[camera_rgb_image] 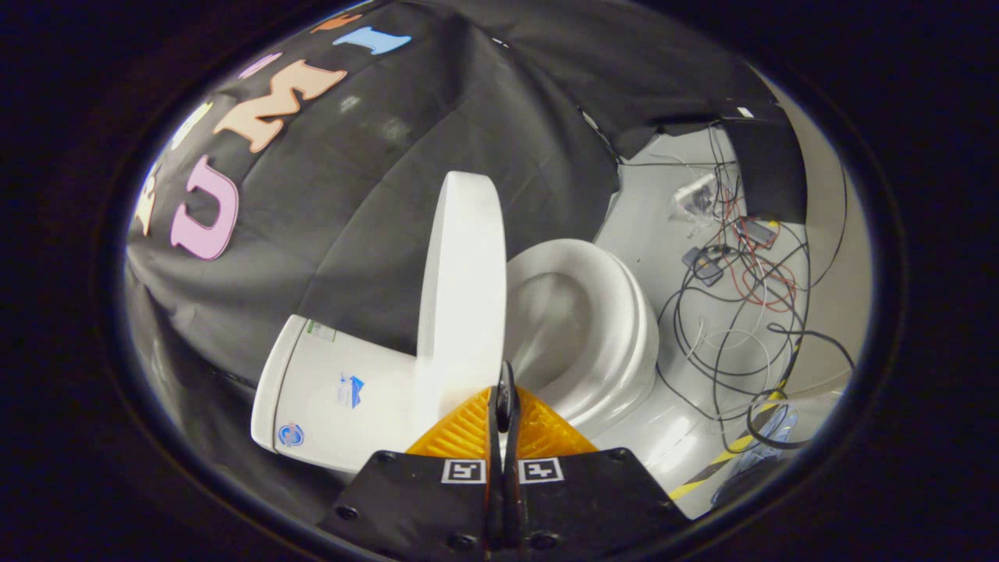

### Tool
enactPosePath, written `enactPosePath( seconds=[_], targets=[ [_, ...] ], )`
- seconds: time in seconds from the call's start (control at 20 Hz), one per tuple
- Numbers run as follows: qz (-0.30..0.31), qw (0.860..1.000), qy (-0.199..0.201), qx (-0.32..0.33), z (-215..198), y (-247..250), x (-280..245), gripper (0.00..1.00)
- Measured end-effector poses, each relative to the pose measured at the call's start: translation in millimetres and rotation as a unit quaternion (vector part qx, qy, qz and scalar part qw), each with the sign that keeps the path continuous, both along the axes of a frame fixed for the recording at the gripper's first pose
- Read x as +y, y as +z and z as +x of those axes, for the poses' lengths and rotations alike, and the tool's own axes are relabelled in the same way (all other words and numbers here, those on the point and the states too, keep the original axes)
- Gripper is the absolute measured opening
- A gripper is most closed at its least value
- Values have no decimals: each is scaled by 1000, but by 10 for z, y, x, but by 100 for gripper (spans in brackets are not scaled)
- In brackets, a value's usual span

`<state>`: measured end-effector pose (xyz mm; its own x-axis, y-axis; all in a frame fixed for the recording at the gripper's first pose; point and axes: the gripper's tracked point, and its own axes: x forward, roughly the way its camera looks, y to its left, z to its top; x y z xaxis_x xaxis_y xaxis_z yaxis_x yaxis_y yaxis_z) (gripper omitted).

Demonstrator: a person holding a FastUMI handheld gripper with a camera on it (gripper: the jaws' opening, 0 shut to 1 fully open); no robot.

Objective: Open the toilet lid.

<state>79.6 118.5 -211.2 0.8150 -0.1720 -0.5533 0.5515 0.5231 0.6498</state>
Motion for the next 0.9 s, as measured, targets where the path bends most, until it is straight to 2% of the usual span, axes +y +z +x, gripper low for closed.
enactPosePath(
  seconds=[0.4, 0.9],
  targets=[
    [-61, 998, 22, 2, 62, 418, 226, 1],
    [-105, 994, 44, 2, 116, 655, 380, 1]
  ],
)
